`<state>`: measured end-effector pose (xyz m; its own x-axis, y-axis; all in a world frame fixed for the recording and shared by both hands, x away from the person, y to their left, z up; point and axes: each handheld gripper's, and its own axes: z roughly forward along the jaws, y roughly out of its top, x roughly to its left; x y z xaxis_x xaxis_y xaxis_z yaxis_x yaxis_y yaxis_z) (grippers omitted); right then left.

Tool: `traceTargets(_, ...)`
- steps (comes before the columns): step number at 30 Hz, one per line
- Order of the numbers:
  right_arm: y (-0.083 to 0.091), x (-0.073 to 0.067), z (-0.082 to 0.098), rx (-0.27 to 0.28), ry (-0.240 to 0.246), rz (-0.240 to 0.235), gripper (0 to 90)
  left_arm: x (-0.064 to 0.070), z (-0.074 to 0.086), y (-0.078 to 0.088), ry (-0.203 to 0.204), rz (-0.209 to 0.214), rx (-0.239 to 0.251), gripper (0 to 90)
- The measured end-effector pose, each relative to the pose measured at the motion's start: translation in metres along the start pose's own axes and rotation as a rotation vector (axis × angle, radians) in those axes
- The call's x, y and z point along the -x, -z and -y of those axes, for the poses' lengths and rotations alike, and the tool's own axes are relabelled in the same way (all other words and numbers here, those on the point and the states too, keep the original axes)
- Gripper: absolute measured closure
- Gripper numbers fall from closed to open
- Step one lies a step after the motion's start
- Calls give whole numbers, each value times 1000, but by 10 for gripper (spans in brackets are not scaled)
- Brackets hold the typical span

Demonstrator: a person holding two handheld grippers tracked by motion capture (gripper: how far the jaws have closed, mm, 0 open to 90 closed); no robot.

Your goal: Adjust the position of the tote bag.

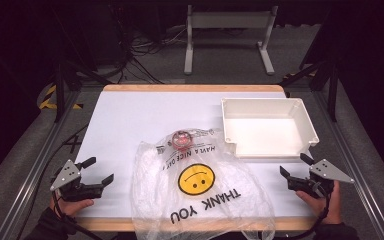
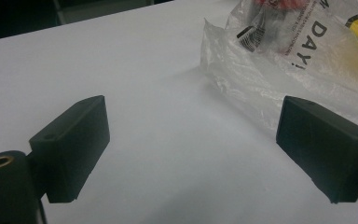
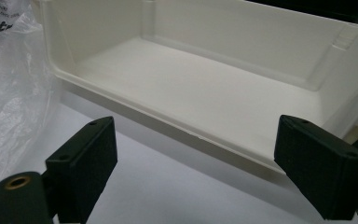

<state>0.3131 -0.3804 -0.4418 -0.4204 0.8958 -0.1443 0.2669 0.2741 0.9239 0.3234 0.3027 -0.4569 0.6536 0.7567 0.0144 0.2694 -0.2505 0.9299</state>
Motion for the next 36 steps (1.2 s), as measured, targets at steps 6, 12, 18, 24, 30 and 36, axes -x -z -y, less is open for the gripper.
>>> traceTargets(6, -1, -1, -1, -12, 8, 5, 145, 4, -2, -2, -21, -14, -21, 135)
traceTargets(12, -7, -4, -5, -69, 25, 6, 163, 9, -12, 2, -17, 26, -15, 142)
traceTargets(18, -7, -17, -18, -76, 46, -51, 179, 13, -19, 1, -24, 52, -31, 152)
traceTargets(24, -3, -40, -44, -80, 78, -162, 228, 18, -30, -9, -29, 84, -67, 167)
traceTargets(30, -9, -77, -65, -121, 175, -266, 285, 24, -40, -27, -31, 127, -105, 171)
traceTargets(36, -34, -108, -78, -186, 229, -299, 279, 34, -51, -54, -40, 171, -155, 148)
